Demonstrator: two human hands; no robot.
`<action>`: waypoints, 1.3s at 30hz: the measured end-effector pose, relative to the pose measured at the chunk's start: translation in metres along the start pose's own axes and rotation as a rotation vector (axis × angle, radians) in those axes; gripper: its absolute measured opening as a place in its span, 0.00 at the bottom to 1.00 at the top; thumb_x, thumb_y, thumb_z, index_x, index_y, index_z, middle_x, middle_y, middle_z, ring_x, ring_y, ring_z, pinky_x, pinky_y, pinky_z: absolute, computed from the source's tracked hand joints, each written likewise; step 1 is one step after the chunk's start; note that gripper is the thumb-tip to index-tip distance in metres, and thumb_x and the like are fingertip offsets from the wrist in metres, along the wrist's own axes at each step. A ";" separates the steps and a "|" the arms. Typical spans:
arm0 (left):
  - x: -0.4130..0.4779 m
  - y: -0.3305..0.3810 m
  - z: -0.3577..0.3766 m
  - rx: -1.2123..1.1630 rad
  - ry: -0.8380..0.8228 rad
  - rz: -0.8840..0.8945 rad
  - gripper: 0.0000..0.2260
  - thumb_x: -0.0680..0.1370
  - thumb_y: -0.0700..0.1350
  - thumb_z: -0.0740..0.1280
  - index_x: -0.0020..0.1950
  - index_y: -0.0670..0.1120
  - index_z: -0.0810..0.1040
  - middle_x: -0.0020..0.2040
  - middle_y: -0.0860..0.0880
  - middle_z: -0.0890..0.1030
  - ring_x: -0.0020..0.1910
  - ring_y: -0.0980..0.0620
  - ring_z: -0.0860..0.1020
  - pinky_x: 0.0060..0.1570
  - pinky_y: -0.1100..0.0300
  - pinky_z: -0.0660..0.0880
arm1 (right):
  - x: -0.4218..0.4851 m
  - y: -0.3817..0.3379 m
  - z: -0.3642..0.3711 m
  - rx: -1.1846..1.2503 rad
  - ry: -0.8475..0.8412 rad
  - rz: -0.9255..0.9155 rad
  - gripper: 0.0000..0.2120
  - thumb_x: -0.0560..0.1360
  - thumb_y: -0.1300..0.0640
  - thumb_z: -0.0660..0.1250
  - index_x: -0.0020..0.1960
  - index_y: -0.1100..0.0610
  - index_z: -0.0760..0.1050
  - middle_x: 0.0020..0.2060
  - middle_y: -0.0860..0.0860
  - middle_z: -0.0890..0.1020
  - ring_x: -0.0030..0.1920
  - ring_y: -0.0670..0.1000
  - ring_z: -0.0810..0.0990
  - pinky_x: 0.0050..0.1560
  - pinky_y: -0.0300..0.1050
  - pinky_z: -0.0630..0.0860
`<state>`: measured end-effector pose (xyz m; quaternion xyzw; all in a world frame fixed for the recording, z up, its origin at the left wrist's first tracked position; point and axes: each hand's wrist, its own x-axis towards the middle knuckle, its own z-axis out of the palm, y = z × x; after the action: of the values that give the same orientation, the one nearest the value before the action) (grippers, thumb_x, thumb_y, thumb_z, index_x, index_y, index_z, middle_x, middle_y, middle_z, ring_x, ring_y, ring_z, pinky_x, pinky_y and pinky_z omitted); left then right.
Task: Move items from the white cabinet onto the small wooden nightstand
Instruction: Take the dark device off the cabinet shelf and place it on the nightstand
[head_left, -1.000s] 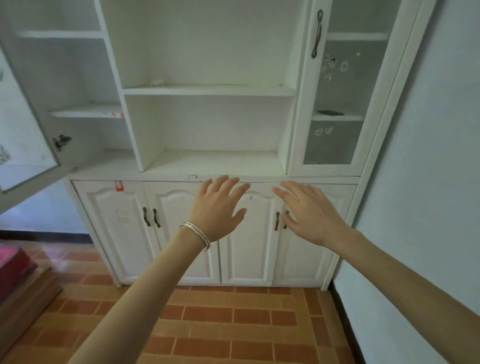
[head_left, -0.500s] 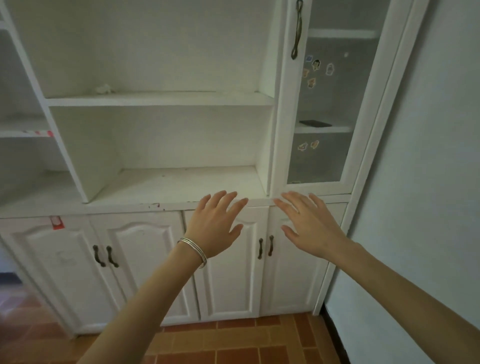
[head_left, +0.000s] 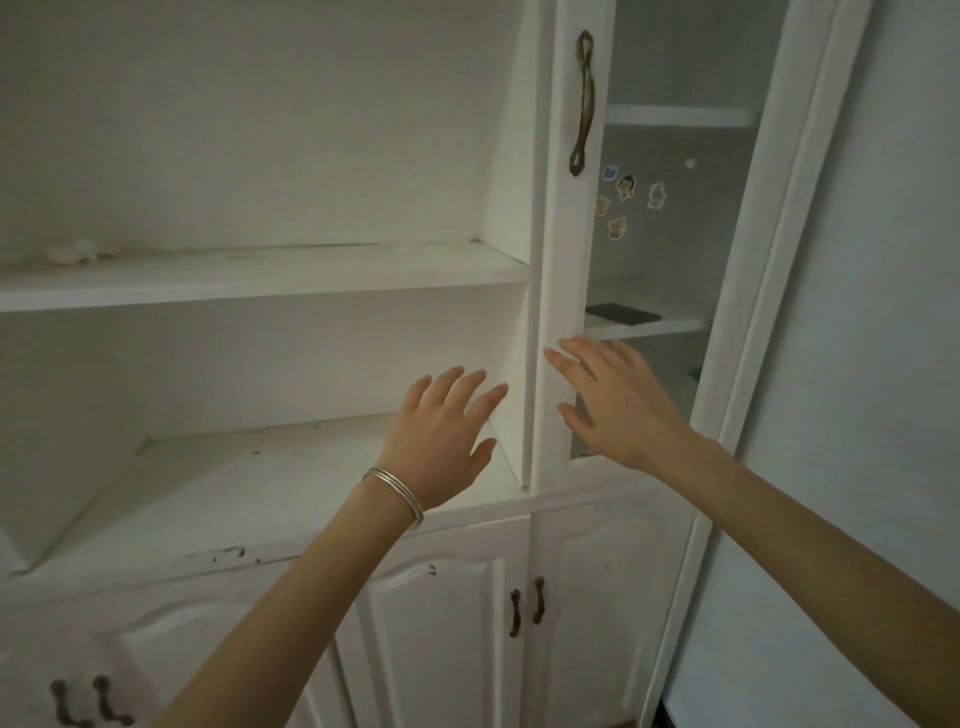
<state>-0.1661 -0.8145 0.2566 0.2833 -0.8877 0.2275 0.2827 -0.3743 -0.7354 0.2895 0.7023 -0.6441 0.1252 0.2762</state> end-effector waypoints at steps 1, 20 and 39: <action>0.002 -0.004 0.009 0.001 -0.004 0.008 0.26 0.71 0.51 0.70 0.67 0.47 0.72 0.64 0.42 0.75 0.63 0.39 0.72 0.59 0.41 0.69 | 0.004 0.003 0.010 -0.003 -0.008 -0.001 0.28 0.78 0.49 0.59 0.74 0.55 0.55 0.72 0.55 0.62 0.73 0.54 0.57 0.72 0.55 0.50; 0.088 -0.044 0.143 0.049 -0.053 -0.057 0.26 0.68 0.51 0.73 0.64 0.47 0.74 0.62 0.43 0.77 0.60 0.41 0.75 0.57 0.42 0.72 | 0.120 0.087 0.134 -0.289 0.077 -0.329 0.18 0.73 0.47 0.65 0.57 0.57 0.77 0.56 0.54 0.79 0.61 0.54 0.73 0.61 0.59 0.62; 0.063 -0.048 0.127 -0.054 0.001 -0.004 0.21 0.70 0.45 0.71 0.62 0.46 0.75 0.58 0.45 0.79 0.56 0.44 0.77 0.55 0.47 0.74 | 0.129 0.058 0.123 -0.479 -0.031 -0.211 0.09 0.73 0.55 0.61 0.44 0.58 0.77 0.43 0.52 0.76 0.49 0.53 0.69 0.46 0.49 0.65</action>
<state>-0.2264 -0.9451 0.2143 0.2774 -0.8928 0.2030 0.2912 -0.4347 -0.9112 0.2708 0.6820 -0.5829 -0.0710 0.4360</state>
